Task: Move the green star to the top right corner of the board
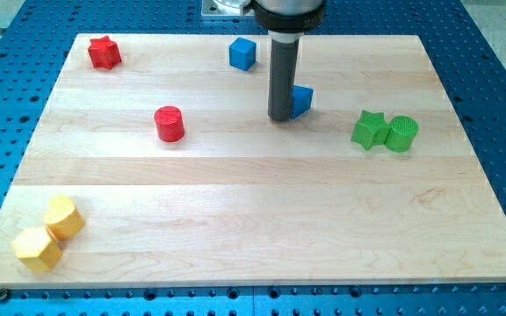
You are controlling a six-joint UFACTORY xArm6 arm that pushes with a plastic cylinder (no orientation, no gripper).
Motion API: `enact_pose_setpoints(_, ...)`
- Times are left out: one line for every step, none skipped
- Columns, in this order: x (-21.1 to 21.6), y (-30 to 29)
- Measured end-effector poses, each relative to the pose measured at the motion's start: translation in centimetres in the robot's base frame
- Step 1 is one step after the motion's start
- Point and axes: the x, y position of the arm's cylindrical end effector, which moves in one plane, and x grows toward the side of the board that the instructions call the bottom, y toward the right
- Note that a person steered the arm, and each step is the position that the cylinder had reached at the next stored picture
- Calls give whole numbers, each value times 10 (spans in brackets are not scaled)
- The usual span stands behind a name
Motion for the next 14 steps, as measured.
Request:
enact_pose_setpoints(53, 47)
enact_pose_setpoints(57, 114)
enact_pose_setpoints(30, 122)
enact_pose_setpoints(-24, 122)
enact_pose_setpoints(-19, 131)
enact_pose_setpoints(-42, 158)
enact_pose_setpoints(-79, 163)
enact_pose_setpoints(-62, 173)
enact_pose_setpoints(-83, 175)
enact_pose_setpoints(-116, 175)
enact_pose_setpoints(-116, 175)
enact_pose_setpoints(-111, 195)
enact_pose_setpoints(-125, 200)
enact_pose_setpoints(-131, 190)
